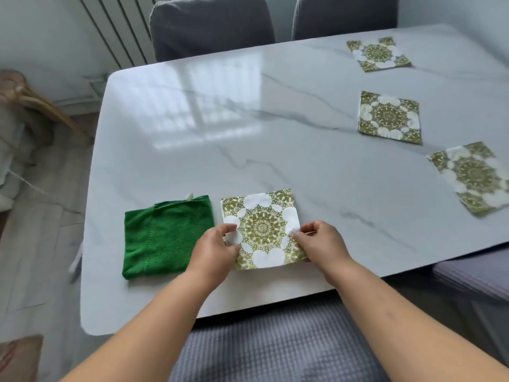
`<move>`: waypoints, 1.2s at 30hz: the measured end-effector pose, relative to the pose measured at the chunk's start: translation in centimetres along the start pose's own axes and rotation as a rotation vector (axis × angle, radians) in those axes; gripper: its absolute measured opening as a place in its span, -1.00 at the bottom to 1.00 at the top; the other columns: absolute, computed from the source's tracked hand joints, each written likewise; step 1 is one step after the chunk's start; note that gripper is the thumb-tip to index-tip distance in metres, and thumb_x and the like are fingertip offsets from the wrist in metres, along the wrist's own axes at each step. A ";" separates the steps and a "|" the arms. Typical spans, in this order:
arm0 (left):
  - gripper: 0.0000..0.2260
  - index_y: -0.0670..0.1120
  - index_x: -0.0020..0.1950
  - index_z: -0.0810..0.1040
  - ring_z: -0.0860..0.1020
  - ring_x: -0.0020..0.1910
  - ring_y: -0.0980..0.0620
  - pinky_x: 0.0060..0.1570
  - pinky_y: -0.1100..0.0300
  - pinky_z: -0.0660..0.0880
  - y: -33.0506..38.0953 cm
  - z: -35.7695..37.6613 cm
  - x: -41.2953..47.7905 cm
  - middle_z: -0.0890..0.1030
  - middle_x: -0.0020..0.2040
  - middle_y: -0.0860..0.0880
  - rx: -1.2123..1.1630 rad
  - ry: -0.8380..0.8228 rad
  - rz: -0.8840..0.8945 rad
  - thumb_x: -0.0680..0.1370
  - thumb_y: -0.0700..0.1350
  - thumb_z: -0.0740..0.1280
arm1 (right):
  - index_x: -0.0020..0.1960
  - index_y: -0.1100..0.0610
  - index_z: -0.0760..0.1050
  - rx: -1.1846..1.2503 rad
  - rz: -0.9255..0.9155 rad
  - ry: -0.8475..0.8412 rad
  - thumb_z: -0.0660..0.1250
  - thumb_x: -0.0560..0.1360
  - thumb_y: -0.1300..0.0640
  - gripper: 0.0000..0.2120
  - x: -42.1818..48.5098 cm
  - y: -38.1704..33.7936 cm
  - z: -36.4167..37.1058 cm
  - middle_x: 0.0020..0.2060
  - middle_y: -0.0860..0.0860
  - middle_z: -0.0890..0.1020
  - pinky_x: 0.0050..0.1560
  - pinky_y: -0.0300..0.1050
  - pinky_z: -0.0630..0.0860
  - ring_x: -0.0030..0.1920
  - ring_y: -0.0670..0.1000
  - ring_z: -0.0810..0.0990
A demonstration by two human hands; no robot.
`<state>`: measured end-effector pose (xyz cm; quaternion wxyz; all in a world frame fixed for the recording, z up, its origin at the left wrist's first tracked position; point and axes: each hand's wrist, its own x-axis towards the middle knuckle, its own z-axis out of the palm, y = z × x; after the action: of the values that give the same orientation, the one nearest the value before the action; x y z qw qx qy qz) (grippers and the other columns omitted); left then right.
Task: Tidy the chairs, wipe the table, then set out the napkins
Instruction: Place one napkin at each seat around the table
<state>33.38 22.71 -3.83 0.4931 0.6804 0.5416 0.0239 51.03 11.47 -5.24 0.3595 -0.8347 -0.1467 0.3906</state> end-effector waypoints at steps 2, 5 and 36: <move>-0.64 -0.01 0.32 0.46 0.61 -0.23 0.10 -0.38 0.35 0.38 -0.7 0.5 0.1 0.61 0.09 -0.13 0.075 0.010 0.012 0.53 -0.19 0.34 | -0.12 0.06 0.54 -0.047 -0.004 0.002 0.44 0.45 0.02 -0.87 0.4 0.6 0.3 -0.22 0.00 0.67 -0.09 0.09 0.64 -0.19 0.09 0.67; -0.63 -0.05 0.33 0.46 0.59 -0.18 0.08 -0.19 0.28 0.44 -0.8 0.8 0.0 0.54 0.18 -0.12 0.183 0.021 0.038 0.53 -0.20 0.33 | -0.12 0.04 0.56 -0.111 -0.024 0.021 0.42 0.45 -0.01 -0.87 0.7 0.9 0.4 -0.21 -0.04 0.66 -0.05 0.04 0.62 -0.16 0.04 0.66; -0.51 0.02 0.48 0.23 0.12 0.50 -0.05 0.44 -0.04 0.15 5.0 3.9 2.2 0.22 0.50 -0.03 0.566 0.071 0.080 0.56 -0.02 0.27 | 0.00 0.08 0.56 -0.281 -0.180 0.154 0.35 0.49 0.02 -0.84 7.2 -1.9 -6.7 -0.16 -0.07 0.61 -0.11 -0.22 0.41 -0.10 -0.03 0.57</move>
<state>40.10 22.24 -3.42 0.2631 0.8106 0.5163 -0.0851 60.87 13.35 -4.87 0.2831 -0.8876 -0.2458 0.2676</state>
